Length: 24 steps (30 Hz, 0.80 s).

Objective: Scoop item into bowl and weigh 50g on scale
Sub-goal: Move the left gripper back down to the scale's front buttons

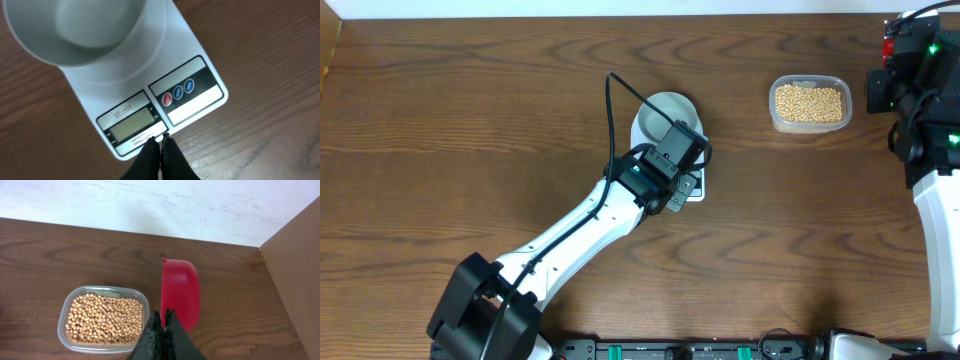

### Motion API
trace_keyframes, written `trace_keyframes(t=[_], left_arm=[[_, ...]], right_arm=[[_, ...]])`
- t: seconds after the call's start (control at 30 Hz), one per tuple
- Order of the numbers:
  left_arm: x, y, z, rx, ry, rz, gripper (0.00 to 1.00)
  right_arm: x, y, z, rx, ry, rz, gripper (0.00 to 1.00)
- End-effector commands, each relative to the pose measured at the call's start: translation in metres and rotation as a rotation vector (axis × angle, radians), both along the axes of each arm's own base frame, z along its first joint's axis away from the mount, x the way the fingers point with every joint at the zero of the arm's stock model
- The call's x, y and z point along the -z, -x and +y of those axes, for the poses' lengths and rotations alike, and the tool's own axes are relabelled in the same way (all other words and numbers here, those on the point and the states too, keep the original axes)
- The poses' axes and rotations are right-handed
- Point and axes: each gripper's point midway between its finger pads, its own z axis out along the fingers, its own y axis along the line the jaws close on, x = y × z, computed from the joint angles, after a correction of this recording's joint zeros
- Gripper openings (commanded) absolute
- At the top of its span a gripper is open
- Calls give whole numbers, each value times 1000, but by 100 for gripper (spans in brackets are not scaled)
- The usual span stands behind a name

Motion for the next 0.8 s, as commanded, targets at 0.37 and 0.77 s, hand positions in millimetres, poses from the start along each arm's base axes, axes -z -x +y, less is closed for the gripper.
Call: trace_keyframes(t=[0.37,0.77], left_arm=[[49,1,-5,17,2,17,7],[64,-8,-21,32,27,-3,7]], right_arm=[[3,-14,10,-74,-34,-8,1],[2,-16,12,-81,-36,-14,1]])
